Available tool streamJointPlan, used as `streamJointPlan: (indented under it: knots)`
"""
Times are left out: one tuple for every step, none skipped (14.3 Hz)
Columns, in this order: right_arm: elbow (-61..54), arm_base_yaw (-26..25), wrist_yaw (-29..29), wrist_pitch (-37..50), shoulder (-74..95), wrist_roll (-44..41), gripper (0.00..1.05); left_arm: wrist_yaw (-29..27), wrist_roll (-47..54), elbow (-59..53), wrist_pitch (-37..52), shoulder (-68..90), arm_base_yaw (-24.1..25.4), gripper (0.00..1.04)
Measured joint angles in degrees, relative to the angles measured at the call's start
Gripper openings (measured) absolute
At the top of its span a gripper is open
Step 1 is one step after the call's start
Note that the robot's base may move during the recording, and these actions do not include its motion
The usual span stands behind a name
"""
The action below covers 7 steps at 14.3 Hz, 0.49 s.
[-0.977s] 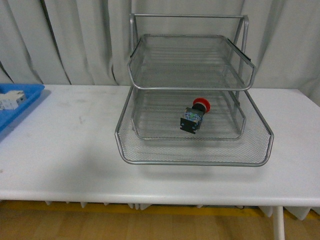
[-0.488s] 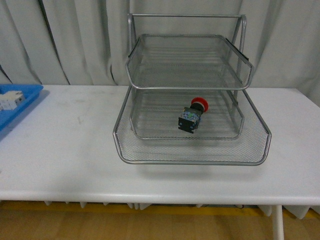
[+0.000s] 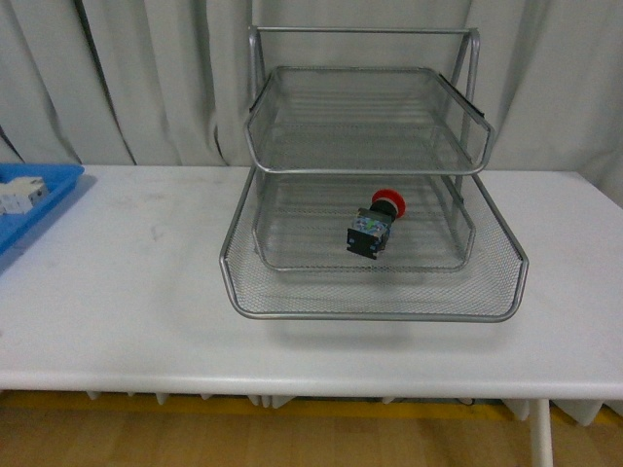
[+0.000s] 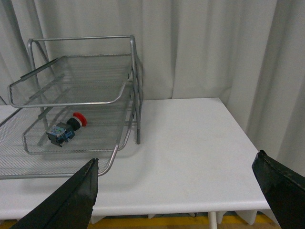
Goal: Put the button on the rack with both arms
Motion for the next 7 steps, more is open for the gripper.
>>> streamJointPlan:
  knots:
    - [0.0, 0.0, 0.0, 0.0, 0.0, 0.0, 0.98, 0.0, 0.0, 0.0, -1.3, -2.0, 0.0, 0.02]
    - [0.0, 0.0, 0.0, 0.0, 0.0, 0.0, 0.98, 0.0, 0.0, 0.0, -2.9, -3.2, 0.0, 0.02]
    - [0.0, 0.0, 0.0, 0.0, 0.0, 0.0, 0.98, 0.0, 0.0, 0.0, -3.5, -3.7, 0.0, 0.02]
    - [0.0, 0.0, 0.0, 0.0, 0.0, 0.0, 0.98, 0.0, 0.0, 0.0, -5.1, -5.2, 0.0, 0.02]
    - [0.0, 0.0, 0.0, 0.0, 0.0, 0.0, 0.98, 0.0, 0.0, 0.0, -6.4, -6.7, 0.0, 0.02]
    - [0.0, 0.0, 0.0, 0.0, 0.0, 0.0, 0.98, 0.0, 0.0, 0.0, -7.7, -8.2, 0.0, 0.02]
    - [0.0, 0.0, 0.0, 0.0, 0.0, 0.0, 0.98, 0.0, 0.0, 0.0, -8.7, -9.3, 0.0, 0.02]
